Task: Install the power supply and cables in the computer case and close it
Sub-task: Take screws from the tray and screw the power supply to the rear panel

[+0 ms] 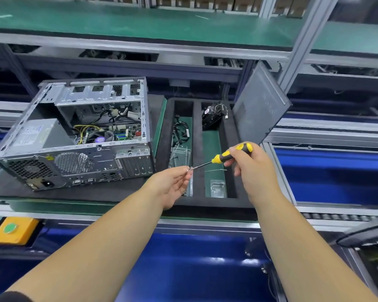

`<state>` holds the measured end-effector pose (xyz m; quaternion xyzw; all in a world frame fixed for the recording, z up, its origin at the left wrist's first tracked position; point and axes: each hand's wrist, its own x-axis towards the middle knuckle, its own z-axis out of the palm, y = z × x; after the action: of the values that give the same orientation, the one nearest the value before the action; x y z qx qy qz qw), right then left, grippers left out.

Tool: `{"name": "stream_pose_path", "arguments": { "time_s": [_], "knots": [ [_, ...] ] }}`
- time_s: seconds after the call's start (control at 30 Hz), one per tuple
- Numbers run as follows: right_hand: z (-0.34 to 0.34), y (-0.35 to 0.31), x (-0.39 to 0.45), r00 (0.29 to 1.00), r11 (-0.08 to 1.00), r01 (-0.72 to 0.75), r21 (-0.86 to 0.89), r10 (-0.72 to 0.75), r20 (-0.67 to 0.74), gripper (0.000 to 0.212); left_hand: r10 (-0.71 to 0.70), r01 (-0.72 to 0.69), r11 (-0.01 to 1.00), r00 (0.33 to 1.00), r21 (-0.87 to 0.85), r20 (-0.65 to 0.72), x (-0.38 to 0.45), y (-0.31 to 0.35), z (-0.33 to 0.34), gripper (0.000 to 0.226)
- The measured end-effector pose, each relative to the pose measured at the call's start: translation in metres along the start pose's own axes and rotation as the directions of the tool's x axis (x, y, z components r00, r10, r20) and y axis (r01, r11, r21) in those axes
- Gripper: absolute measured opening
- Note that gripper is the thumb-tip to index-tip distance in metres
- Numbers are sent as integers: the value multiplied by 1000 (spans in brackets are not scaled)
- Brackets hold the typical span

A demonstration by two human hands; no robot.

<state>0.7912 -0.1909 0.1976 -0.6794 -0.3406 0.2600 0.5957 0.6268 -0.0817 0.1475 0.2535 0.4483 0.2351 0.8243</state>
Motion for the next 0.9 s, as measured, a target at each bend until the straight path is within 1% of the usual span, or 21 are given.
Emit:
{"name": "stream_pose_path", "arguments": {
  "time_s": [0.1, 0.23, 0.3, 0.4, 0.47, 0.6, 0.67, 0.8, 0.83, 0.9],
  "knots": [
    [-1, 0, -2, 1000, 1000, 7, 20, -8, 9, 22, 1, -1, 1000, 1000, 1, 6, -2, 0, -5, 14],
    [3, 0, -5, 1000, 999, 10, 41, -12, 29, 22, -6, 6, 1000, 1000, 18, -1, -3, -1, -10, 14],
    [4, 2, -5, 999, 999, 6, 43, -8, 37, 21, 13, -11, 999, 1000, 48, -27, -1, -1, -12, 14],
    [3, 6, -5, 1000, 999, -13, 47, 12, 27, 17, 92, -77, 986, 991, 149, -98, 6, 1, -18, 12],
    [2, 11, -4, 999, 999, -37, 37, 36, 12, 19, 131, -102, 972, 983, 210, -132, 16, 5, -20, 13],
    [4, 23, 1, 995, 994, -100, 33, 100, -15, 19, 118, -88, 974, 983, 207, -139, 43, 15, -11, 17],
    [6, 28, 5, 993, 993, -119, 19, 119, -25, 19, 134, -111, 976, 984, 187, -114, 57, 19, -6, 22],
    [11, 35, 15, 991, 991, -133, -25, 132, -30, 17, 131, -132, 988, 991, 74, 18, 71, 22, -8, 60],
    [13, 37, 18, 991, 990, -134, -33, 133, -31, 17, 126, -128, 990, 991, 58, 43, 72, 23, -11, 65],
    [19, 40, 23, 991, 990, -134, -44, 133, -31, 18, 103, -109, 991, 992, 72, 78, 70, 22, -18, 67]
  ]
}}
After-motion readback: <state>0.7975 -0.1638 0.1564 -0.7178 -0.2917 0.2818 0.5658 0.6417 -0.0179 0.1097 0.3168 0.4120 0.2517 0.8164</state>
